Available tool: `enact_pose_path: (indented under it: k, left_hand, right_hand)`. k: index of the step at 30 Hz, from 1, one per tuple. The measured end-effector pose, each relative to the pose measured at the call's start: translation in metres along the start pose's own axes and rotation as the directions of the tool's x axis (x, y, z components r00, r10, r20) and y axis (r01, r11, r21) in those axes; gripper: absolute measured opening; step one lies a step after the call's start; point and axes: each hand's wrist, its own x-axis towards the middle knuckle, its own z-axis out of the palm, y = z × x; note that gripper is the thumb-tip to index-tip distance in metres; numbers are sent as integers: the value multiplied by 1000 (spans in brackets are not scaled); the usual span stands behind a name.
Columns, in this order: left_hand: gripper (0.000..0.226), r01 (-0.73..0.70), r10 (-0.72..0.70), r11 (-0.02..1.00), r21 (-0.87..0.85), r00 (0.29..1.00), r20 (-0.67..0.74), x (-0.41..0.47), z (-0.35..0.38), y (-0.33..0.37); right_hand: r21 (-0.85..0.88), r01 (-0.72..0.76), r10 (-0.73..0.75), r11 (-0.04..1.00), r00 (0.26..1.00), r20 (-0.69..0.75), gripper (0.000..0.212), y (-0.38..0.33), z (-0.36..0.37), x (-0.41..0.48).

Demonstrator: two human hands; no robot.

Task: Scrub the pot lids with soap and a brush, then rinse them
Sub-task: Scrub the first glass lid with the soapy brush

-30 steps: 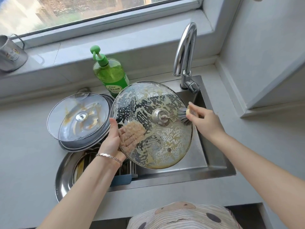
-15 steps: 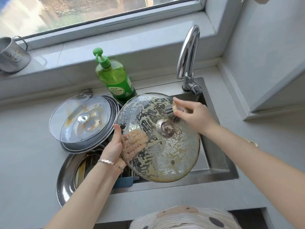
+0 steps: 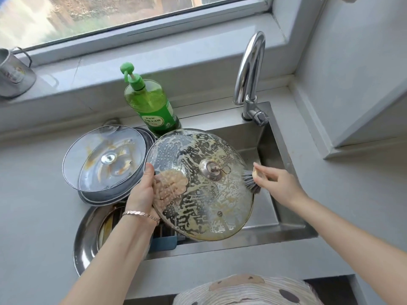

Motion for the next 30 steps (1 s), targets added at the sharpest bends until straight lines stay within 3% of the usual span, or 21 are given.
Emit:
enact_pose_path:
  k: [6, 9, 12, 15, 20, 23, 30]
  left_hand:
    - [54, -57, 56, 998, -25, 998, -37, 2, 14, -3]
    - [48, -112, 109, 994, -14, 987, -120, 12, 18, 1]
    - [48, -179, 205, 973, 148, 962, -180, 29, 25, -7]
    - [48, -197, 286, 904, 378, 938, -195, 45, 43, -20]
    - [43, -83, 175, 879, 470, 972, -155, 80, 82, -59]
    - [39, 16, 44, 925, 380, 988, -149, 97, 100, -83]
    - [63, 216, -187, 955, 201, 970, -155, 172, 96, -147]
  right_hand:
    - [170, 24, 7, 985, 984, -180, 44, -16, -12, 30]
    - [132, -23, 32, 991, 998, -63, 44, -2, 3, 7]
    - [-42, -148, 150, 988, 986, 71, 44, 27, 15, -12]
    - [68, -220, 224, 973, 973, -59, 45, 42, 7, -9]
    - [178, -266, 299, 947, 935, -193, 41, 45, -16, 22]
    - [341, -247, 317, 907, 934, -166, 32, 40, -25, 31]
    - [327, -272, 318, 905, 943, -98, 12, 57, -19, 38]
